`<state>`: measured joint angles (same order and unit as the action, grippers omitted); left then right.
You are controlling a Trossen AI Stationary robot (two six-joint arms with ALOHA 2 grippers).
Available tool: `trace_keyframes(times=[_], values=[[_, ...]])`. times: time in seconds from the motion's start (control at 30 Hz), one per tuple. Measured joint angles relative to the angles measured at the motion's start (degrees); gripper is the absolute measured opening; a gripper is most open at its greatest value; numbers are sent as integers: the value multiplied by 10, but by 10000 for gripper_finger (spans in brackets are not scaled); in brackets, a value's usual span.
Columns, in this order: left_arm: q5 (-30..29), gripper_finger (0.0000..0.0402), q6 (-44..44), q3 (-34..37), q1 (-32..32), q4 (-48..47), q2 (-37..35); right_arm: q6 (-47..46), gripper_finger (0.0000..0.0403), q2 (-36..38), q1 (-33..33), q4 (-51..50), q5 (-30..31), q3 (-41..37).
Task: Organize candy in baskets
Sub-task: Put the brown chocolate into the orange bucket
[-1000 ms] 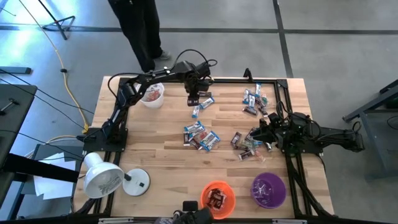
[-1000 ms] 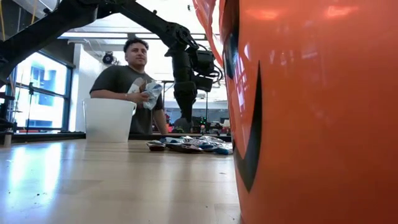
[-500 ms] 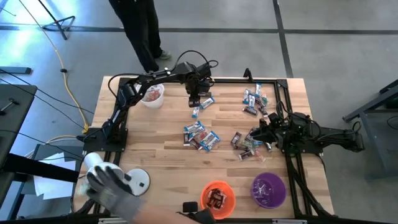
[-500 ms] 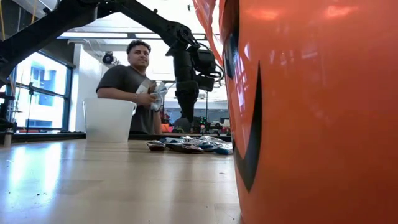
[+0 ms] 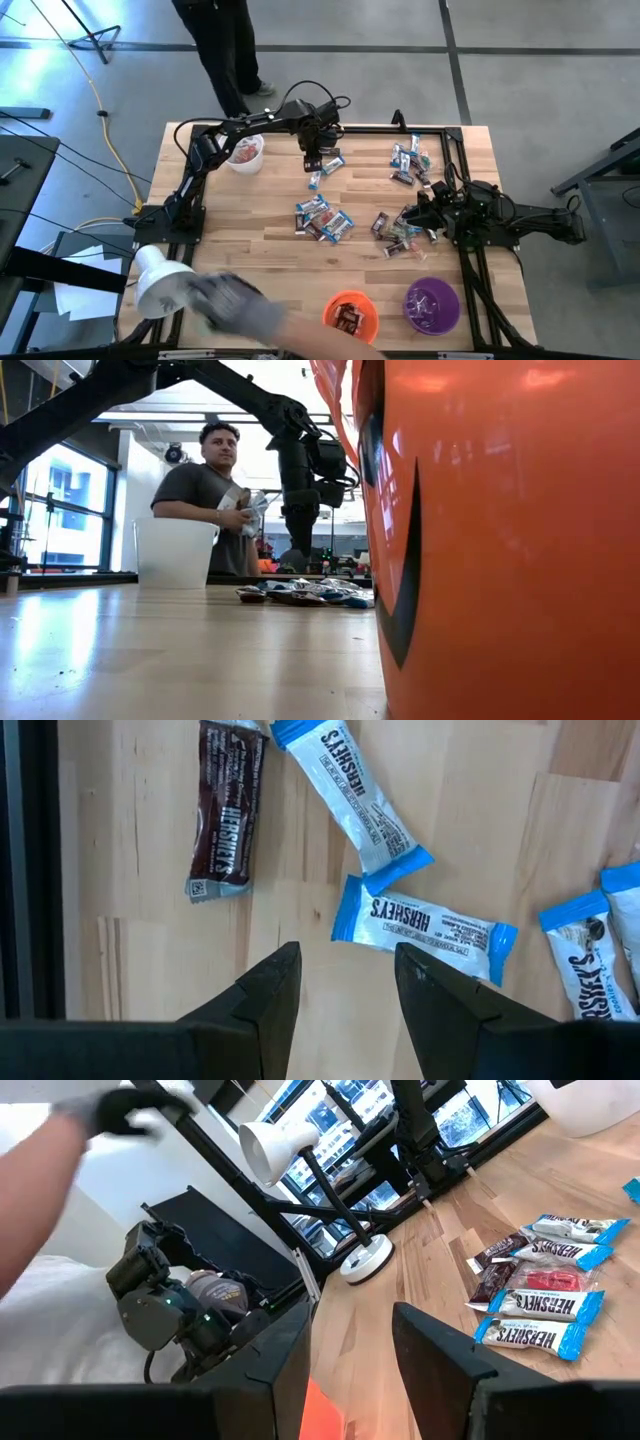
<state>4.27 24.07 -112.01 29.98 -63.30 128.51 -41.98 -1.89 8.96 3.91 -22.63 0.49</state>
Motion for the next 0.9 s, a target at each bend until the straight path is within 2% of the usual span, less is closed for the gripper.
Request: trace_keyframes(times=[0.9], values=[[0,152,5,1,-2,-29,0,0,138,0,0,0,0,0]])
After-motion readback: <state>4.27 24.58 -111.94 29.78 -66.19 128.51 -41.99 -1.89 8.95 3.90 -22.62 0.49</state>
